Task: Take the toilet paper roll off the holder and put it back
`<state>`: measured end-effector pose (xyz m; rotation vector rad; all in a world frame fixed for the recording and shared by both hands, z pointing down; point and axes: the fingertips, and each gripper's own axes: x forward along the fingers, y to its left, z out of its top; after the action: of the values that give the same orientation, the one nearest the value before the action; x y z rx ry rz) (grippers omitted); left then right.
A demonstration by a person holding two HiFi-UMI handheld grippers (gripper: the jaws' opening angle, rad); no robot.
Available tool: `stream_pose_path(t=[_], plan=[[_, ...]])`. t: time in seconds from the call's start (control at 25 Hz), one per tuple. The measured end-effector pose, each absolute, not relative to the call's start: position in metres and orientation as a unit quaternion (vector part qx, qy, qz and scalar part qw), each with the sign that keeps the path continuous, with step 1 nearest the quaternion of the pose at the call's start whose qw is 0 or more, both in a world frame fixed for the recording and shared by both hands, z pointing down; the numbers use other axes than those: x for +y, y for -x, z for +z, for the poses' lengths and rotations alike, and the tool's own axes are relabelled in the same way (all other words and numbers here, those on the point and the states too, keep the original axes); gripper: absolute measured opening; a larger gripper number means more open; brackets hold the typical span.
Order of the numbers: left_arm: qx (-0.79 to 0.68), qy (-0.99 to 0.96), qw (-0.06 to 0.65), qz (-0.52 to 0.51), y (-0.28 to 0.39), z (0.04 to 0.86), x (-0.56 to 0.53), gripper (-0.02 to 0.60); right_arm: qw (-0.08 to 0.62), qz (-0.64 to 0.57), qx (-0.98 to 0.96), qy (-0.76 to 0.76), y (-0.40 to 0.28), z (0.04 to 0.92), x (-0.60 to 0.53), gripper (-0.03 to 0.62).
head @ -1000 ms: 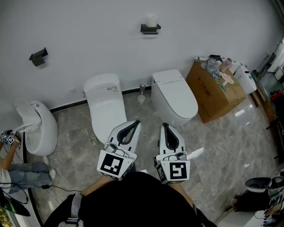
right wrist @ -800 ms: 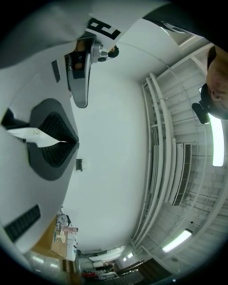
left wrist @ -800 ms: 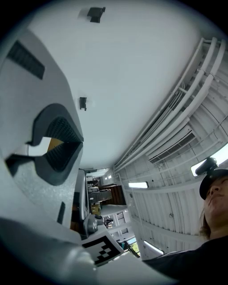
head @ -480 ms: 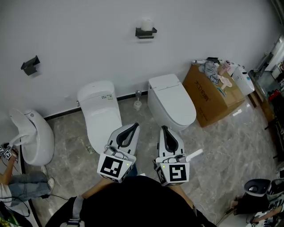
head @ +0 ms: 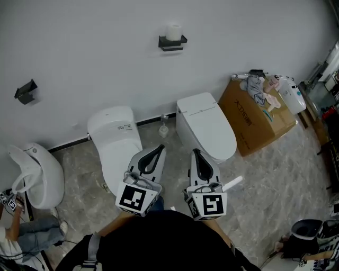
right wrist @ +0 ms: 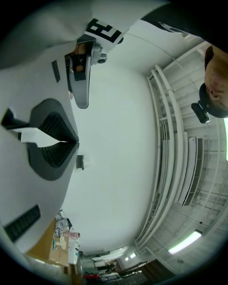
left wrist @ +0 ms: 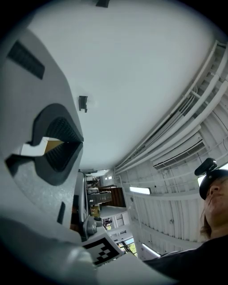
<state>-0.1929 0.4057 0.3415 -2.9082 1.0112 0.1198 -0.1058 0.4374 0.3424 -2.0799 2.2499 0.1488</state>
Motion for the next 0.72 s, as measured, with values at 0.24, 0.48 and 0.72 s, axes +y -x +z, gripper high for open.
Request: stream_pose_path(t=[0.24,0.48,0.72], plan=[[0.322,0.946,0.024,0.032,0.175,0.343,0.345,0.006,0.032,0.037,0.723,0.689,0.085,0.341,0.379,0.023],[0.319,0.947,0.021,0.031,0.156,0.347,0.295,0.006,0.036,0.043,0.724,0.688,0.064,0.351,0.327,0.023],[0.307,0.95,0.029,0.037,0.146,0.346,0.257,0.006,0.035,0.03,0.711,0.701,0.052,0.354,0.294,0.023]])
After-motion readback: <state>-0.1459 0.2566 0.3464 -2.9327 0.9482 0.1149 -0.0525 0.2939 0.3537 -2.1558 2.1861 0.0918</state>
